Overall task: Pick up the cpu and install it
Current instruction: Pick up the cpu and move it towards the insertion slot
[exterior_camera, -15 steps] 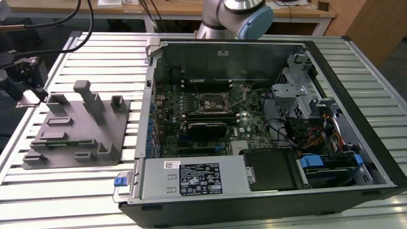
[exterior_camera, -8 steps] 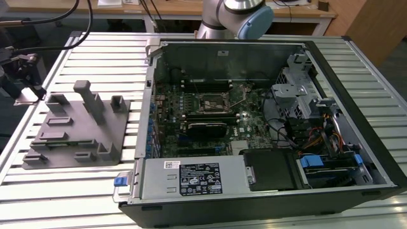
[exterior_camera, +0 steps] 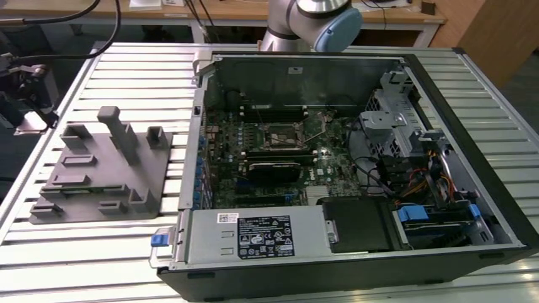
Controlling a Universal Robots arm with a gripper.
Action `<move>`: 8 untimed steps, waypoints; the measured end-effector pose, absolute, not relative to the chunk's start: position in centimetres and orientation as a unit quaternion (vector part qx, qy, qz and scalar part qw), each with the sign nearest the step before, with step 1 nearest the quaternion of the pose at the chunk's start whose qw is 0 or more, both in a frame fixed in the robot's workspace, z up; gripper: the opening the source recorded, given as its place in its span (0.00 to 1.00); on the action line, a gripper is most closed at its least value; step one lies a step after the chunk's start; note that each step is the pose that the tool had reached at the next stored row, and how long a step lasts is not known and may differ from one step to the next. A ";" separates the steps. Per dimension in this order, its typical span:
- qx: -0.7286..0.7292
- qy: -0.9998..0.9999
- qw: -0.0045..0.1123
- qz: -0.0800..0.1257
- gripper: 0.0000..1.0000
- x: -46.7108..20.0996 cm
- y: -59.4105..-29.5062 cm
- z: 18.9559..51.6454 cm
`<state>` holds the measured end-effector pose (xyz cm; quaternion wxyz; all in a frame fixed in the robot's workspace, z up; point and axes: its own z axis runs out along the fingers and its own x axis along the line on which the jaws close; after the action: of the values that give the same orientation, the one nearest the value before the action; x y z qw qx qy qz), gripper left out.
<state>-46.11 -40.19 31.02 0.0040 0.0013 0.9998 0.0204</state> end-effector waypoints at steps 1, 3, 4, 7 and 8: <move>0.001 1.000 0.004 0.020 0.53 -46.1 -40.2 31.2; 0.001 1.000 0.004 0.020 0.53 -46.1 -40.2 31.4; 0.001 1.000 0.004 0.020 0.53 -46.1 -40.2 31.5; 0.001 1.000 0.004 0.020 0.53 -46.1 -40.2 31.9; 0.001 1.000 0.004 0.020 0.53 -46.1 -40.1 32.1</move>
<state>-46.11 -40.14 32.06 0.0040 0.0013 0.9998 0.0204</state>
